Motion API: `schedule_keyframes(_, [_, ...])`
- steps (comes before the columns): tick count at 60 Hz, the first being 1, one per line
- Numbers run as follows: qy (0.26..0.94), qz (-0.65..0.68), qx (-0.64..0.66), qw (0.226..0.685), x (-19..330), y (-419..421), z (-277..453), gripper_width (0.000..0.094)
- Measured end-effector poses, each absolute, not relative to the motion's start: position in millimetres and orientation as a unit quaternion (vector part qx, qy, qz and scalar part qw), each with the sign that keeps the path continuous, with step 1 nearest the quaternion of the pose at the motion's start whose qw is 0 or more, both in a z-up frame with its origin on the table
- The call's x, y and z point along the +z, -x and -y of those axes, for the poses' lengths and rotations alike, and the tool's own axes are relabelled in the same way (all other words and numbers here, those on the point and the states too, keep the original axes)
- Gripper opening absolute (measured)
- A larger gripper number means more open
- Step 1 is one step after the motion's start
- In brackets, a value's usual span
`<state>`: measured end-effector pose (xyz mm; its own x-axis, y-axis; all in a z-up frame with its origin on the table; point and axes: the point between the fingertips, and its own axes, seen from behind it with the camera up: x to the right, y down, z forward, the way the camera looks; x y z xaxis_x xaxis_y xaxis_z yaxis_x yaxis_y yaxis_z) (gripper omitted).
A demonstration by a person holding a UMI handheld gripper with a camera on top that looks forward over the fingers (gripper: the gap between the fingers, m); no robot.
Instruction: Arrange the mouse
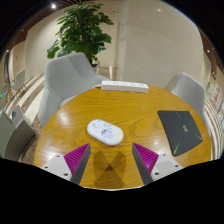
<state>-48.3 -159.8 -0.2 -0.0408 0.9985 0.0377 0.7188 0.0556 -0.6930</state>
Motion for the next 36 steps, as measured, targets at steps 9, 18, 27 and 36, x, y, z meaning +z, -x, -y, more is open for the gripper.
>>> schedule_keyframes(9, [0.639,0.674,0.258,0.266,-15,80,154,0.0866])
schedule_keyframes(18, [0.645,0.665,0.264,0.268,-19,113,149,0.0867])
schedule_keyframes(27, [0.656,0.654,0.264,0.267,-20,135,141,0.0866])
schedule_keyframes(36, [0.661,0.651,0.264,0.261,-21,142,141,0.0861])
